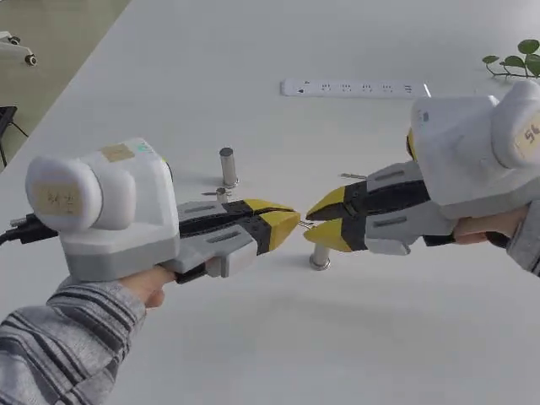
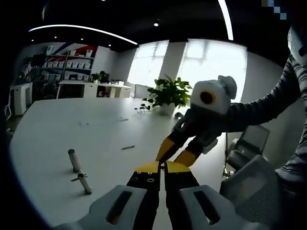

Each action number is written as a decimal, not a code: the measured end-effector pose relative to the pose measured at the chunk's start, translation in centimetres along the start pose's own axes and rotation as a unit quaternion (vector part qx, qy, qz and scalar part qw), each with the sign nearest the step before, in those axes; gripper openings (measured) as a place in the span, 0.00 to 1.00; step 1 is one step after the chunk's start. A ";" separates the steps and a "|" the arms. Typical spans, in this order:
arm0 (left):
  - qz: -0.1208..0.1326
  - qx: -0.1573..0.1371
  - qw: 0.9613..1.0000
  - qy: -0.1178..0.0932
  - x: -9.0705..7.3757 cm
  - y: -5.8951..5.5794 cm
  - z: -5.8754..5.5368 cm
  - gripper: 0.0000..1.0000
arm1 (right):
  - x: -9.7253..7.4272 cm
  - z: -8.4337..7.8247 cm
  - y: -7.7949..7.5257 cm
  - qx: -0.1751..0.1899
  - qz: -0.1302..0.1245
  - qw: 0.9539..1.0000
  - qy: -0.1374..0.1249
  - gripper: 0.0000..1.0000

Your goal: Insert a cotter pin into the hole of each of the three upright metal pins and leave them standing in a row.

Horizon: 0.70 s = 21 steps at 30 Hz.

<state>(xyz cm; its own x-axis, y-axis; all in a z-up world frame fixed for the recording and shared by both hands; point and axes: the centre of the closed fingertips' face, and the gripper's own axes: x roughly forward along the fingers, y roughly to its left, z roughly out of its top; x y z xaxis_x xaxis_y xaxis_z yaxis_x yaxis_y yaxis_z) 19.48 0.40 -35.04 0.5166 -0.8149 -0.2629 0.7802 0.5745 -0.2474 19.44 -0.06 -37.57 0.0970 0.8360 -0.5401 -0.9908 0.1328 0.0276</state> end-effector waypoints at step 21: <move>-0.046 0.013 0.999 0.004 -0.3 -1.5 -0.6 0.00 | -0.4 -0.9 2.2 0.016 0.039 0.999 0.017 0.00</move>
<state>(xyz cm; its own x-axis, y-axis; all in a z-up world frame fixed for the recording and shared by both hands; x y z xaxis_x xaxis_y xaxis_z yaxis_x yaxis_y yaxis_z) 17.97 -0.13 -35.18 0.4399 -0.8629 -0.2485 0.8328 0.4956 -0.2465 17.10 -0.60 -38.04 0.0150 0.8264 -0.5629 -0.9917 0.0844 0.0973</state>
